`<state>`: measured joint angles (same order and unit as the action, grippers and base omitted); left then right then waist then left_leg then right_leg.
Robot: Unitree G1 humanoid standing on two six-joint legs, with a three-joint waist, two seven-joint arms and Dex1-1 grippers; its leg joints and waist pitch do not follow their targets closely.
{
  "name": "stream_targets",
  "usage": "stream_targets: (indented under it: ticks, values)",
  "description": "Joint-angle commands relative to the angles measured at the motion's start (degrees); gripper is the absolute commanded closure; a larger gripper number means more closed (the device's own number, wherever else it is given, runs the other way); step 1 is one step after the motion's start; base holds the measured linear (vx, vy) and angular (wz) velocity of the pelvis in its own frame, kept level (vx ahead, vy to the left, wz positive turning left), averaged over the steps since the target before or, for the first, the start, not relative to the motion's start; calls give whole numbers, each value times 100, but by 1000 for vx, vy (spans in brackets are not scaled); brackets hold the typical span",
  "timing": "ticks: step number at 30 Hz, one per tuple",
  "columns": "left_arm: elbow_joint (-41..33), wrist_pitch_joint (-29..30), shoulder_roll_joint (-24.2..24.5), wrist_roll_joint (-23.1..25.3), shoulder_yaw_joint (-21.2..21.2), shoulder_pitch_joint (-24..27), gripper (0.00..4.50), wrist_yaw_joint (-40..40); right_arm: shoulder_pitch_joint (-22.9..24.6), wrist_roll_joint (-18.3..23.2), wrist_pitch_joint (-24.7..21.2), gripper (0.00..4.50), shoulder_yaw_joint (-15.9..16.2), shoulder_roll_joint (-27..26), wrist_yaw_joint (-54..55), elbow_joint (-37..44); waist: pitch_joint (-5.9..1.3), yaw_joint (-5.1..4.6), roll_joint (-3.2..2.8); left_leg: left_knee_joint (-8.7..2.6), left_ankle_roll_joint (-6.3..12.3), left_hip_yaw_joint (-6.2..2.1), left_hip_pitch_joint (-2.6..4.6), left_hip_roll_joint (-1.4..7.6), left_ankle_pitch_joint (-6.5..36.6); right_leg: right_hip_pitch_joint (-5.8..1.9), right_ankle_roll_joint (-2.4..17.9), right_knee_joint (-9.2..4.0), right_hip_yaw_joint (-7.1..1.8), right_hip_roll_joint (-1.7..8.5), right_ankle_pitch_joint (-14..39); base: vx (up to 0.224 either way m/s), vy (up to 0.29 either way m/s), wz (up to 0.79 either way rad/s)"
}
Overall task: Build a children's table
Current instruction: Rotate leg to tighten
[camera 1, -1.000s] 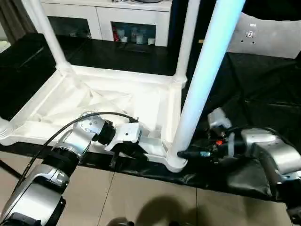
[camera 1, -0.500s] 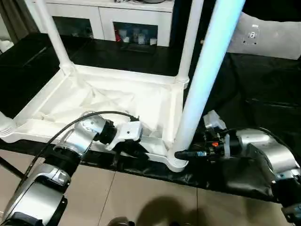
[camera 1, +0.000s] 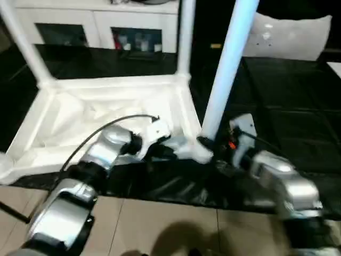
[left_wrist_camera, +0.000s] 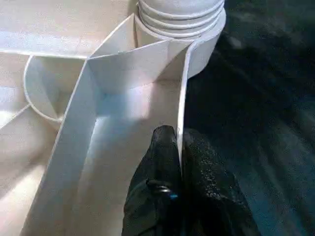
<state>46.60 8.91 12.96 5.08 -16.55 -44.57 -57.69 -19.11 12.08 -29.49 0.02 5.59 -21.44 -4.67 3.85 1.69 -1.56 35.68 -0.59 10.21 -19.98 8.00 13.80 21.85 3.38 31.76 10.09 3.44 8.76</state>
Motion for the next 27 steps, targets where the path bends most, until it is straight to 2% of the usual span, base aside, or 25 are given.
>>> stream_targets:
  ticks: [1,3,5,6,8,9,10,11,13,14,16,17,18,19,20,22,23,27]
  values:
    - [-99,9,-453,-98,233,-374,450,1098,30,221,-305,249,756,-637,70,-337,-288,-12,10,-477,163,-361,31,624,727,-315,226,-542,-499,838,2303,0,0,0]
    - [-49,2,-573,-32,219,-431,450,1334,-72,30,-298,249,713,-923,536,-487,-288,-19,4,-478,240,-356,6,639,543,-312,277,-506,-522,836,2096,0,0,0]
    - [-64,15,-655,23,208,-437,450,1401,-94,-32,-356,249,661,-1114,721,-495,-299,-10,-26,-481,269,-360,30,660,508,-315,342,-481,-532,837,1920,0,0,0]
    - [-109,26,-678,36,204,-414,450,1397,-62,-61,-340,214,659,-1110,720,-430,-294,-9,-23,-482,286,-352,30,667,516,-309,347,-484,-542,841,1884,0,0,0]
    - [-251,12,-627,75,175,-319,450,1283,42,-89,-171,177,606,-972,657,-272,-290,4,-20,-487,301,-349,31,671,568,-321,360,-477,-552,859,1860,0,0,0]
    - [-280,-3,-598,85,171,-290,450,1251,70,-71,-137,174,555,-933,621,-232,-299,9,-41,-485,307,-350,25,676,540,-329,389,-459,-560,858,1764,0,0,0]
    - [-303,-15,-571,92,170,-263,450,1228,97,-47,-118,169,501,-903,585,-195,-297,5,-31,-489,320,-351,24,684,539,-329,399,-455,-561,855,1719,0,0,0]
    - [-338,-67,-501,101,153,-212,450,1162,147,5,-13,158,436,-785,446,-119,-304,2,-12,-485,360,-347,20,679,515,-335,427,-434,-564,852,1639,0,0,0]
    - [-448,-162,-336,93,116,-80,450,965,258,55,139,133,362,-444,86,53,-305,18,-26,-482,394,-352,10,686,501,-353,434,-423,-567,870,1593,0,0,0]
    - [-495,-255,-251,84,92,-17,450,835,308,90,208,133,330,-258,-144,125,-318,4,-20,-479,484,-367,-31,712,426,-380,498,-371,-573,869,1333,0,0,0]
    - [-579,-491,-53,86,39,118,450,439,400,219,342,101,219,170,-706,270,-327,-26,8,-459,613,-359,-51,685,362,-391,519,-343,-575,867,1162,0,0,0]
    - [-599,-584,9,77,20,155,450,310,417,272,369,101,194,306,-893,303,-317,-44,4,-451,655,-338,-62,666,344,-378,541,-352,-582,860,1161,0,0,0]
    - [-639,-740,172,69,-47,227,450,3,445,374,436,92,178,659,-1391,367,-317,-32,2,-445,668,-330,-47,658,350,-372,528,-376,-579,862,1225,0,0,0]
    - [-644,-761,196,68,-57,237,450,-41,449,388,446,86,177,710,-1463,375,-318,-23,20,-429,734,-323,-83,630,297,-404,476,-362,-572,854,1279,0,0,0]
    - [-694,-1024,387,56,-164,318,450,-460,472,488,530,78,182,1110,-2041,432,-316,-7,6,-433,796,-328,-70,647,275,-376,419,-386,-555,843,1363,0,0,0]
    - [-746,-1159,500,-33,-206,379,450,-850,463,571,548,68,188,1397,-2495,446,-306,12,18,-434,831,-324,-49,679,243,-340,356,-389,-567,831,1409,0,0,0]
    - [-776,-1195,543,-94,-215,404,450,-1034,454,595,574,57,195,1511,-2678,439,-314,36,36,-440,813,-321,-24,688,249,-329,373,-383,-566,826,1460,0,0,0]
    - [-921,-1332,772,-425,-295,478,450,-2048,362,698,783,49,315,2157,-3754,333,-303,145,20,-449,740,-303,-9,711,284,-314,430,-380,-573,838,1562,0,0,0]
